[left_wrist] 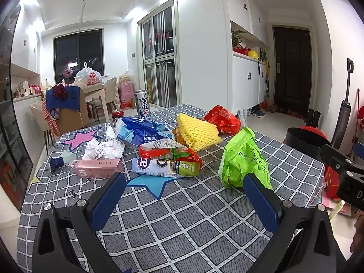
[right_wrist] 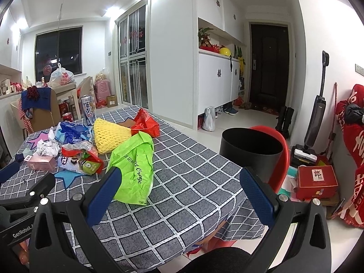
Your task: Collect trash
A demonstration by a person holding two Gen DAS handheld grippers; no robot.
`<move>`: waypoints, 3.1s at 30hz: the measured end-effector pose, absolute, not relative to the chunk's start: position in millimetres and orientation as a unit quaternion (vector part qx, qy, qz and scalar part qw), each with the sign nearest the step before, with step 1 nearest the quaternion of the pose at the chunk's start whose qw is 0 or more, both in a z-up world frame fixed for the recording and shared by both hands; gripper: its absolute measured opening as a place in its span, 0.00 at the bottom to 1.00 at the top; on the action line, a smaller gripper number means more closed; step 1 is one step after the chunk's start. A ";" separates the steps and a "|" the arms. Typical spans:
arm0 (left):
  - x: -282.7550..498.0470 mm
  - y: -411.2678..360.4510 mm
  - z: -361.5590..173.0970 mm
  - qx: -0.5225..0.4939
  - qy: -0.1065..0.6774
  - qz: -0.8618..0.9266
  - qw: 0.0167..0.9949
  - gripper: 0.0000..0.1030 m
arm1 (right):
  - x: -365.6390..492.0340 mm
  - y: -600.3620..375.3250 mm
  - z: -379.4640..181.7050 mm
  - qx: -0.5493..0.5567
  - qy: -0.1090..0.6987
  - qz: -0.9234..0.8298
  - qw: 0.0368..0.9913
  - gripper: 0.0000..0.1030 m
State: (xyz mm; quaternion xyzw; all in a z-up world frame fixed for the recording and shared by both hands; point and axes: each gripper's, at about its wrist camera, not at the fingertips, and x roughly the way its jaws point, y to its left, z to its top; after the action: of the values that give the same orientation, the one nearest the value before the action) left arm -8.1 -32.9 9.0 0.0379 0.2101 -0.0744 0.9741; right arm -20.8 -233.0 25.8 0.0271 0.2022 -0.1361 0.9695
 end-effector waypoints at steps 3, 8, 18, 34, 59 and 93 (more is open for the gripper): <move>-5.7 -34.3 8.8 0.039 0.215 -0.073 0.973 1.00 | -18.4 -234.3 24.1 0.030 0.205 -0.134 0.969 1.00; 1.4 -37.5 7.7 0.043 0.227 -0.069 0.970 1.00 | -11.9 -238.8 19.6 0.034 0.215 -0.130 0.967 1.00; 22.8 -43.5 2.3 0.055 0.263 -0.054 0.962 1.00 | 5.1 -255.1 12.5 0.053 0.248 -0.108 0.961 1.00; 122.1 -4.7 -3.1 -0.035 0.397 -0.028 0.917 1.00 | 80.7 -263.5 1.7 0.086 0.332 0.050 0.938 1.00; 236.6 6.0 -36.6 -0.120 0.459 -0.013 0.880 1.00 | 167.4 -267.7 -51.8 0.158 0.461 0.091 0.869 0.37; 171.5 -34.8 12.4 -0.087 0.408 -0.119 0.901 1.00 | 112.8 -316.1 -3.4 0.185 0.390 0.099 0.896 0.26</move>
State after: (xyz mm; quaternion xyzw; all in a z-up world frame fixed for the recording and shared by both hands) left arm 171.5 -34.8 12.4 -0.0872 0.4080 -0.1185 0.9010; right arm 112.8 -316.1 -3.4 0.1850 0.3902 0.0993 0.8965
